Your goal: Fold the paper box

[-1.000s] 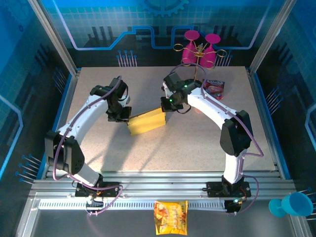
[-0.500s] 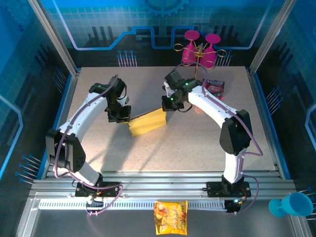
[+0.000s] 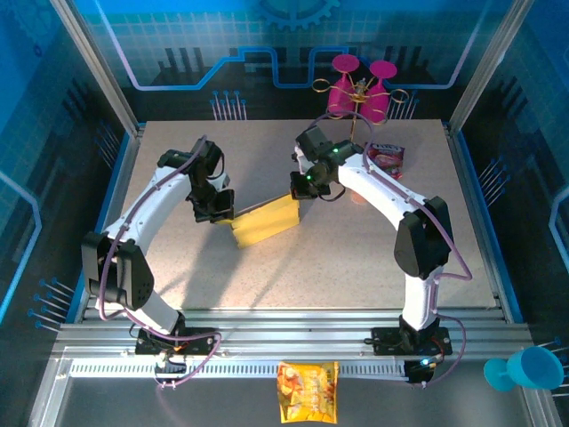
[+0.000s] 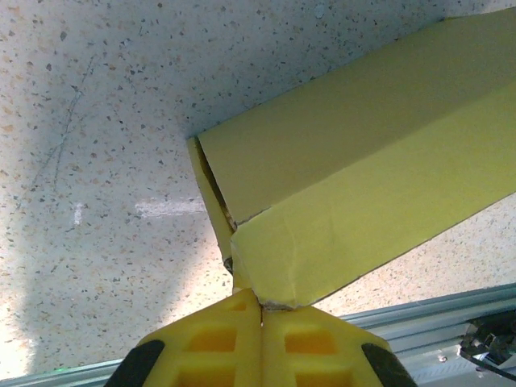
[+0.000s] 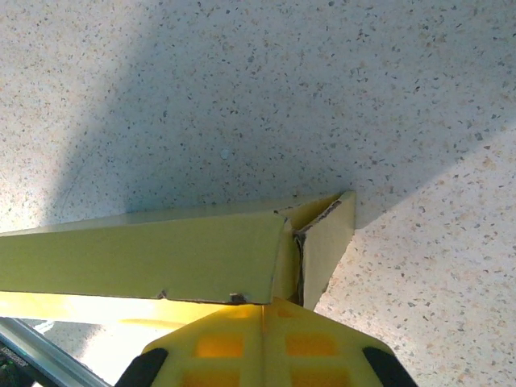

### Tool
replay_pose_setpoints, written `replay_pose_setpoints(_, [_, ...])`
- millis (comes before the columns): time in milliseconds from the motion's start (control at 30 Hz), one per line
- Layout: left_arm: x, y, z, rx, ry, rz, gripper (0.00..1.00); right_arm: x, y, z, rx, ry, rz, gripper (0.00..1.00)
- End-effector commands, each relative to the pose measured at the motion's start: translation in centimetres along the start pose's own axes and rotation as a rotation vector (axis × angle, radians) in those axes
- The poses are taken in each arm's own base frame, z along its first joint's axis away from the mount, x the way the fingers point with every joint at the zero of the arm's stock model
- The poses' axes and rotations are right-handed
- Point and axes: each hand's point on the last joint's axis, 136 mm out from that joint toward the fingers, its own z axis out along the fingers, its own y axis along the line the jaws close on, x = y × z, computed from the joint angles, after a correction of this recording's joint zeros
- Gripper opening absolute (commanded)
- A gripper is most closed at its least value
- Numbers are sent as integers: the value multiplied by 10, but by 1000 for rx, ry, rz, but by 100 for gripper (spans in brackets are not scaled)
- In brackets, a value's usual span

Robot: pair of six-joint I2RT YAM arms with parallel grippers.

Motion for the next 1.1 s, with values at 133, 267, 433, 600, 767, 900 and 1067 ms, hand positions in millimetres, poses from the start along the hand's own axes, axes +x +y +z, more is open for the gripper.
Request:
replay_pose_setpoints(133, [-2, -17, 7, 121, -16, -17, 0, 12, 12, 7, -57, 82, 16, 0])
replay_pose_setpoints(267, [0, -12, 10, 98, -12, -4, 0, 11, 12, 4, -56, 76, 18, 0])
replay_pose_setpoints(433, [4, -8, 17, 96, -10, -6, 0, 11, 11, 4, -59, 76, 23, 0])
replay_pose_setpoints(600, [6, -6, 18, 94, -7, -9, 0, 11, 11, 5, -58, 77, 27, 0])
replay_pose_setpoints(767, [10, -3, 17, 82, -5, -3, 0, 10, 11, 4, -57, 74, 27, 0])
replay_pose_setpoints(900, [14, -1, 23, 86, 2, -7, 0, 11, 10, 5, -56, 77, 25, 0])
replay_pose_setpoints(1067, [16, 6, 31, 66, 0, -7, 0, 15, 7, 8, -49, 88, 17, 0])
